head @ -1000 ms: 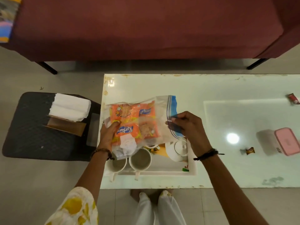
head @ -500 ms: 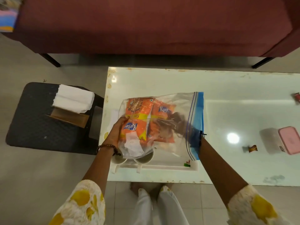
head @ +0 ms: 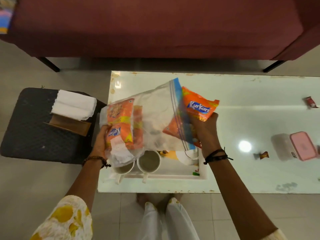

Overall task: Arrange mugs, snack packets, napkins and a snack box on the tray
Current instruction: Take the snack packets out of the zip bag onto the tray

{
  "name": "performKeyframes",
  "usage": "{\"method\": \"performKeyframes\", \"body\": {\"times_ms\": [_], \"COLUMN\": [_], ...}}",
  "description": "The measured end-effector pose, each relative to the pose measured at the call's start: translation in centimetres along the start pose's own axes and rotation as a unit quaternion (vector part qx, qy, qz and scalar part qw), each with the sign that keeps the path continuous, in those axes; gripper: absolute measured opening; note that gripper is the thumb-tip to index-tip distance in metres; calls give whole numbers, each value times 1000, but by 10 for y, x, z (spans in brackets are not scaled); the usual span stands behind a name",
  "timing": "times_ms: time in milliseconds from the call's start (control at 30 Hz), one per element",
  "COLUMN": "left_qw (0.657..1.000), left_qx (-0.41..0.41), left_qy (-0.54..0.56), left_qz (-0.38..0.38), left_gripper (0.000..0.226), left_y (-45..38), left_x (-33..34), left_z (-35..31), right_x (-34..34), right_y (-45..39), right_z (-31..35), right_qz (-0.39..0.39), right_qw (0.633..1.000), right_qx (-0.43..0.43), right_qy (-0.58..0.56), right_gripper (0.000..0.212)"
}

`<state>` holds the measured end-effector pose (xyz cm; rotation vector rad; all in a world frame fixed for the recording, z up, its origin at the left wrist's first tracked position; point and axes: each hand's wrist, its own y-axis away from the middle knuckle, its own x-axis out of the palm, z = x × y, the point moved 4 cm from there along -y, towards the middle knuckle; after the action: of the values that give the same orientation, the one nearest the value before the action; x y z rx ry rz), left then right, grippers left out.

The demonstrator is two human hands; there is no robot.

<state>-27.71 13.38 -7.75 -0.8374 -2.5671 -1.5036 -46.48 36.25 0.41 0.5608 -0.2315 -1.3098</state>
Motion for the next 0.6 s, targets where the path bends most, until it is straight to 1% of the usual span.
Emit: {"method": "performKeyframes", "body": {"times_ms": [67, 167, 233, 300, 367, 400, 500, 567, 600], "left_qw": [1000, 999, 998, 998, 997, 997, 996, 997, 997], "left_qx": [8, 18, 26, 36, 43, 48, 66, 63, 58], "left_qy": [13, 39, 46, 53, 60, 63, 58, 48, 43], "left_qz": [-14, -12, -19, -19, -8, -5, -5, 4, 11], "left_gripper": [30, 37, 33, 28, 31, 35, 48, 56, 59], "left_y": [-2, -2, -1, -1, -1, -2, -4, -6, -8], "left_x": [-14, -22, -25, -26, -24, -23, -20, -17, -17], "left_z": [-2, -2, -3, -2, -2, -1, -3, -4, -4], "right_x": [-14, -32, -41, -44, -42, -39, -23, -8, 0], "right_y": [-2, -10, -17, -22, -28, -32, -48, -64, -72], "right_z": [0, -13, -28, -46, -64, -72, -89, -88, -88], "right_qz": [-36, -86, -125, -149, -150, -138, -84, -34, -12], "right_qw": [998, 987, 974, 968, 974, 979, 990, 992, 993], "right_qx": [12, 47, 74, 88, 94, 98, 110, 90, 84], "right_qy": [-48, -124, -174, -181, -144, -115, 13, 75, 88], "right_gripper": [54, 45, 39, 36, 39, 42, 45, 40, 37]}}
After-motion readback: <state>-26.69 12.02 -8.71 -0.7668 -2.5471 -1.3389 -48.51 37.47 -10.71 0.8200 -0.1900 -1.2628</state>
